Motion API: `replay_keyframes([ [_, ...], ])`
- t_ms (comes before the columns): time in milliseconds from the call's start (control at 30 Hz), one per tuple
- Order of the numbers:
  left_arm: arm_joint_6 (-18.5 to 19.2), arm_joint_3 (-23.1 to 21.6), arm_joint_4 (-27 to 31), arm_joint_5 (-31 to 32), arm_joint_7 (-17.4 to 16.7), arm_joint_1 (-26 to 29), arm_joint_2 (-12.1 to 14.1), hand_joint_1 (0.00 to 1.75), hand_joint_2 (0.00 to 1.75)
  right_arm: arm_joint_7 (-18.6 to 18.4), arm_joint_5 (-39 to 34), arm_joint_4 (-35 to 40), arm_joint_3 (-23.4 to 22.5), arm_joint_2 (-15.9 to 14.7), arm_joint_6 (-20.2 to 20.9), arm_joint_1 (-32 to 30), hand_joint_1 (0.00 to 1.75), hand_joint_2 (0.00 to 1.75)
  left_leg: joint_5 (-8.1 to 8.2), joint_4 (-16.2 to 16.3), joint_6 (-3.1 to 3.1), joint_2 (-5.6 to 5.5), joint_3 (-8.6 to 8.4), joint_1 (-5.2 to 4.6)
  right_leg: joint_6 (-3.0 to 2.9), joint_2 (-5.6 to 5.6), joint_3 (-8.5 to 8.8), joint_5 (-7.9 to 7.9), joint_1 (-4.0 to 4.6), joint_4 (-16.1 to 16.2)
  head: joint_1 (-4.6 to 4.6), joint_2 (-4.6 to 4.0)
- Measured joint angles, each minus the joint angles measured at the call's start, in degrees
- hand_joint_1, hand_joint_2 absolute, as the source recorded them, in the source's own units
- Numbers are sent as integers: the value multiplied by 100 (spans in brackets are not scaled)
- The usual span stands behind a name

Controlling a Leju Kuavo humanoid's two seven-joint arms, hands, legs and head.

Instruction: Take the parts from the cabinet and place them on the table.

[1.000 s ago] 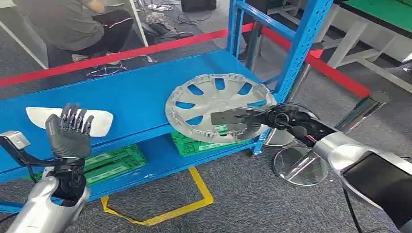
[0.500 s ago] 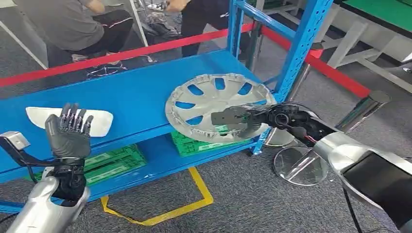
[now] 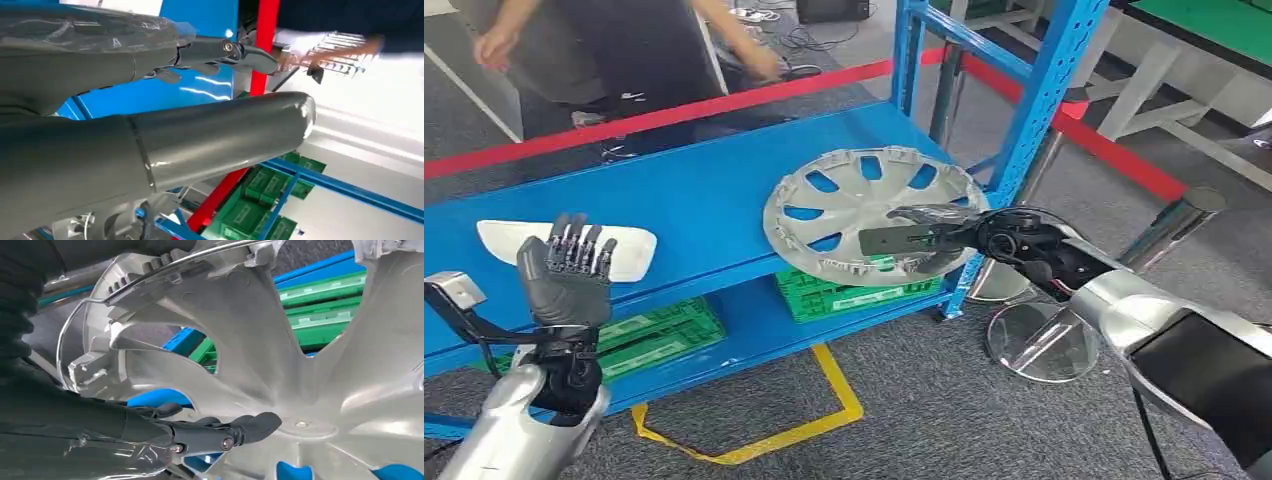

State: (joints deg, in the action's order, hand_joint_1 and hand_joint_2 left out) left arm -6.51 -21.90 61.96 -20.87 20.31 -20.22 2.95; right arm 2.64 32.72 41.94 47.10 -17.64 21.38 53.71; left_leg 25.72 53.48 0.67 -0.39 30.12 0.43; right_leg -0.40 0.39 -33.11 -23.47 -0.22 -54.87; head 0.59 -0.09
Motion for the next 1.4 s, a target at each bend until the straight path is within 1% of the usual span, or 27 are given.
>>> replay_keyframes([
  [133,44,2,0,-35,0,-2,-2,0,0,-13,184,28,-2,0,-26,-1,0,175,0,0,0,0,0,0,0,0,-1,0,0,1,-2,0],
  [367,70,0,0,-50,7,-11,-11,0,0,-22,229,65,-15,-6,-31,-5,0,175,0,1,0,2,-1,0,0,2,-1,0,0,0,-2,0],
  [500,70,0,0,-55,28,-24,-13,0,0,2,468,114,-26,-15,-105,-11,0,175,0,2,0,2,-1,0,0,2,-1,0,0,0,-2,0],
  [567,70,2,0,-57,31,-31,-13,0,0,44,707,151,-24,-26,-231,-12,0,175,0,2,0,3,-1,0,0,3,-1,0,0,0,0,0],
  [700,70,0,0,-57,37,-30,-11,0,0,168,1292,208,-13,-59,-610,-48,0,175,0,2,0,3,-1,0,0,3,-1,0,0,0,-2,0],
  [833,68,2,0,-59,37,-27,-9,0,0,245,1604,223,-13,-81,-826,-89,0,175,0,2,0,3,-1,0,0,3,-1,0,0,0,-2,0],
  [900,66,0,0,-59,39,-24,-2,0,0,328,1911,258,-2,-105,-1025,-111,0,175,0,2,0,3,-1,0,0,3,-1,0,0,0,-2,0],
  [967,66,0,0,-59,39,-24,2,0,0,341,1960,267,-2,-109,-1082,-116,0,175,0,2,0,3,-1,0,0,3,-1,0,0,0,-2,0],
  [1167,68,2,0,-70,39,-23,9,0,0,422,2179,310,-41,-129,-1049,-173,0,175,0,2,0,3,-1,0,0,3,-1,0,0,0,2,0],
  [1233,76,0,0,-70,39,-23,11,0,0,409,1950,310,-109,-131,-779,-212,0,175,0,2,0,3,-1,0,0,3,-1,0,0,0,4,0],
  [1333,94,0,0,-70,22,-24,11,0,0,350,1389,310,-295,-131,-302,-314,0,175,0,2,0,3,0,0,0,3,-1,0,0,0,0,0],
  [1400,103,0,0,-70,11,-25,11,0,0,328,1173,308,-402,-131,-144,-363,0,175,0,2,0,3,0,0,0,3,-1,0,0,1,-2,0],
])
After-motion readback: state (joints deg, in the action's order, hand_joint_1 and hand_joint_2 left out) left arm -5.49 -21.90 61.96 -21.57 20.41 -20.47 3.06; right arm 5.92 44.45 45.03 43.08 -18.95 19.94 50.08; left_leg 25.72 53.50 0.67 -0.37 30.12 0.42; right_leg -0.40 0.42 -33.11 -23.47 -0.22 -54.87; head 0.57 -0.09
